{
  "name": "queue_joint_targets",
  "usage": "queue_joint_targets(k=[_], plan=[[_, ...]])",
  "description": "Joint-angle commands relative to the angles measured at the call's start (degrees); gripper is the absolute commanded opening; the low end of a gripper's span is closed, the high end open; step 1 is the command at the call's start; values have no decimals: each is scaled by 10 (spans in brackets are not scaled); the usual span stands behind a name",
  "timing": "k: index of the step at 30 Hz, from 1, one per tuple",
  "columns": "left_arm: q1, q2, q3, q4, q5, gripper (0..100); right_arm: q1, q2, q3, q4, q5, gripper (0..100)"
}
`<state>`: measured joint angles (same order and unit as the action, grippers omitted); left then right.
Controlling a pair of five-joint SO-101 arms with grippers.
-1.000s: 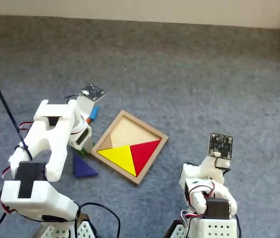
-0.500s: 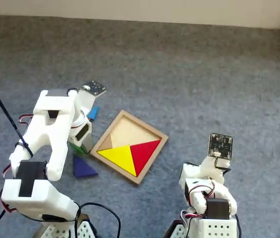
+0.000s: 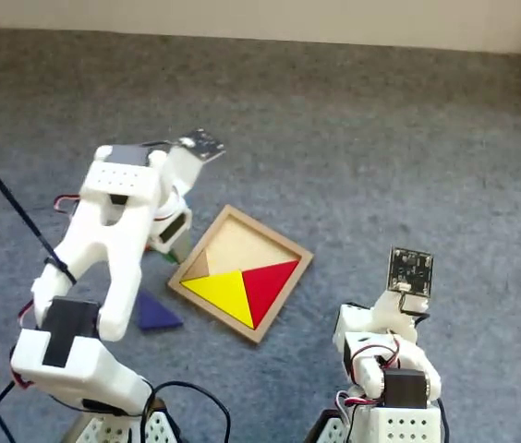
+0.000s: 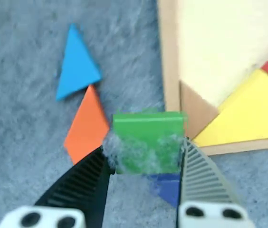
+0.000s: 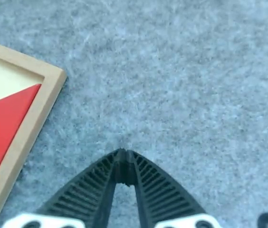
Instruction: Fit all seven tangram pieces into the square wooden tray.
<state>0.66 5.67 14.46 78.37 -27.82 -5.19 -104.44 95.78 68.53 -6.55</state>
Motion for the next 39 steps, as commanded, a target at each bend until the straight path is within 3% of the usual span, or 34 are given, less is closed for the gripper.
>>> queue_joint_targets(k=[1, 14, 21, 28, 34, 39], plan=[[64, -7, -47, 2, -4, 68, 7, -7, 66, 0, 5, 5], [138, -1, -36, -70, -8, 69, 7, -7, 66, 0, 5, 5], [173, 0, -15, -74, -81, 69, 7, -7, 66, 0, 5, 5], [171, 0, -6, -74, -135, 71, 7, -7, 66, 0, 5, 5], [165, 0, -7, -74, -140, 72, 7, -7, 66, 1, 5, 5], [142, 0, 10, -108, -136, 162, 7, -7, 66, 1, 5, 5]])
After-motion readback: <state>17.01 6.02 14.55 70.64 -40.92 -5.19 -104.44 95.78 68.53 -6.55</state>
